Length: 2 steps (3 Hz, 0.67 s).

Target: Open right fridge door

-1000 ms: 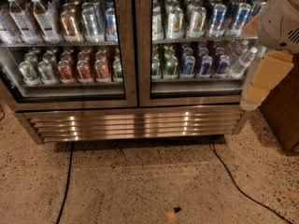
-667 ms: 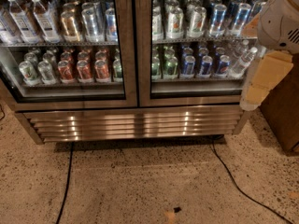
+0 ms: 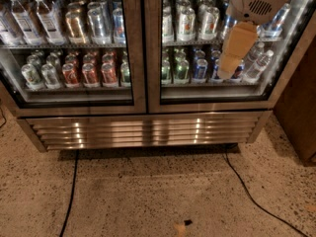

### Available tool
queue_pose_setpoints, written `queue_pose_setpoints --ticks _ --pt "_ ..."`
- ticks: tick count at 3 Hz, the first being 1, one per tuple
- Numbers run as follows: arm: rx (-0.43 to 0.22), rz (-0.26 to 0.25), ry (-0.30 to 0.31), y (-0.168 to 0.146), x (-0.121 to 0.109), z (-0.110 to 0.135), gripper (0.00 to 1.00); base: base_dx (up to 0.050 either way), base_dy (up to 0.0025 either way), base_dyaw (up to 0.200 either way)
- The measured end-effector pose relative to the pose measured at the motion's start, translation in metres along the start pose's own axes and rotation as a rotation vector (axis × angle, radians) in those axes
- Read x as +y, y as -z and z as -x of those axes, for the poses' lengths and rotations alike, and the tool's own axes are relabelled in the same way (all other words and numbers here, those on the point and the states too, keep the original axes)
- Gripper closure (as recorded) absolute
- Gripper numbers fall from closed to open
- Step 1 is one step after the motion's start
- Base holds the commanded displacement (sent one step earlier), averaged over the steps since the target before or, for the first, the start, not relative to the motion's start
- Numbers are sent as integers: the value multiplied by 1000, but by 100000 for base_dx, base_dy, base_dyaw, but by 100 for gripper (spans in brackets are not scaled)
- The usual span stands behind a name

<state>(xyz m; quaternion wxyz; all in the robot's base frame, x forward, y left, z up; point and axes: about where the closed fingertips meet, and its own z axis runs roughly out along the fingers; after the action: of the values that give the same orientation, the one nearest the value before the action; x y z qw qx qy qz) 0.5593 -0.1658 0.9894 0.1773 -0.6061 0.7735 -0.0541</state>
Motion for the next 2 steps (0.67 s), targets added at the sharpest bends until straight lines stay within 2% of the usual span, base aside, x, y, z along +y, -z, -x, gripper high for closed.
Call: queue_pose_setpoints --ticks 1,2 --pt "-49 -44 14 13 -18 22 0 0 0 0" --pt "-49 -43 14 13 -18 22 0 0 0 0"
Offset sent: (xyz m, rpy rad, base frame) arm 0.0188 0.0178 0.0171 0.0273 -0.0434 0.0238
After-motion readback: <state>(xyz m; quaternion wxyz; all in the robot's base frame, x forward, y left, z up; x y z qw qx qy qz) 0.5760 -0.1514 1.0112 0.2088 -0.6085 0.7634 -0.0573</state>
